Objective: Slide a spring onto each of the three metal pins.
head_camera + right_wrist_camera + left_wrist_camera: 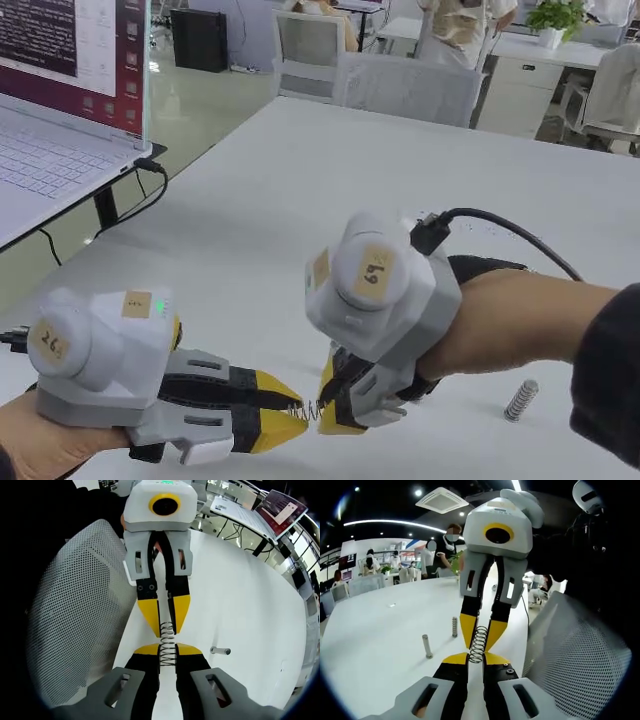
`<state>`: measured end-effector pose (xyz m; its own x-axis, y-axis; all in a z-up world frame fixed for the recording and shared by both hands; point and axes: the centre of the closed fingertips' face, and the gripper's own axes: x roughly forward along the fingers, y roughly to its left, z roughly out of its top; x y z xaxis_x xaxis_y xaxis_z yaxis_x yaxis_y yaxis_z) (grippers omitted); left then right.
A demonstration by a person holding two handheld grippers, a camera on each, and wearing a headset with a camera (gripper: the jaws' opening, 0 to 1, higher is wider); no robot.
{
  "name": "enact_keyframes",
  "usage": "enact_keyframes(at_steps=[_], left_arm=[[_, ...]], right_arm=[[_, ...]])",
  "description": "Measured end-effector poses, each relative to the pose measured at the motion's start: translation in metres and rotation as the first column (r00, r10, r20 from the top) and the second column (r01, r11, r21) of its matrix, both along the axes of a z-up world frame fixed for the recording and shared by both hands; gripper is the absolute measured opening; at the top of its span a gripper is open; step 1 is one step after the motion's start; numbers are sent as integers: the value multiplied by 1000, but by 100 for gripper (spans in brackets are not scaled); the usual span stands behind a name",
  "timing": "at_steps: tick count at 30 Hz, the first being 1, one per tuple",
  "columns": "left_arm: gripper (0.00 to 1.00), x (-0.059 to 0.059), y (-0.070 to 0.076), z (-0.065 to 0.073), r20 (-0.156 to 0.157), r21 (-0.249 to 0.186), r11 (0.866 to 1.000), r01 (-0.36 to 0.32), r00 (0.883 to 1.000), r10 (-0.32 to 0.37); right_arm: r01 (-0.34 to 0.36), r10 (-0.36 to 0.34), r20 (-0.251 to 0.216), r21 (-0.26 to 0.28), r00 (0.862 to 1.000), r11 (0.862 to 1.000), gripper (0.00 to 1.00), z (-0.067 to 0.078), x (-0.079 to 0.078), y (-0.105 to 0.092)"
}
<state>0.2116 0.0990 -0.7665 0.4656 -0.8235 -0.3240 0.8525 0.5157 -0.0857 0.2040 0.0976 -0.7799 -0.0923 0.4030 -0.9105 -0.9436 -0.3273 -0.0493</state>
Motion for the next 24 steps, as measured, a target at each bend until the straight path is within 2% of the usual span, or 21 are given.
enact_keyframes(at_steps=[4,7,12,24], left_arm=[[3,0,0,-2,2,9,1000,3,1000,-4],[2,-1,0,-2,-5,3,1000,8,1000,-8],[2,-1,0,1,4,-4,1000,10,1000,-10],[1,-1,0,7,16,-15,1000,14,1000,-14]], right_arm=[[0,0,-1,5,1000,1000,9,2,-1,1],[-3,3,-3,7,1000,1000,9,2,-1,1],[3,-3,-15,10,1000,1000,9,1,0,0],[2,-3,-18,-5,1000,1000,10,-6,2,-3]])
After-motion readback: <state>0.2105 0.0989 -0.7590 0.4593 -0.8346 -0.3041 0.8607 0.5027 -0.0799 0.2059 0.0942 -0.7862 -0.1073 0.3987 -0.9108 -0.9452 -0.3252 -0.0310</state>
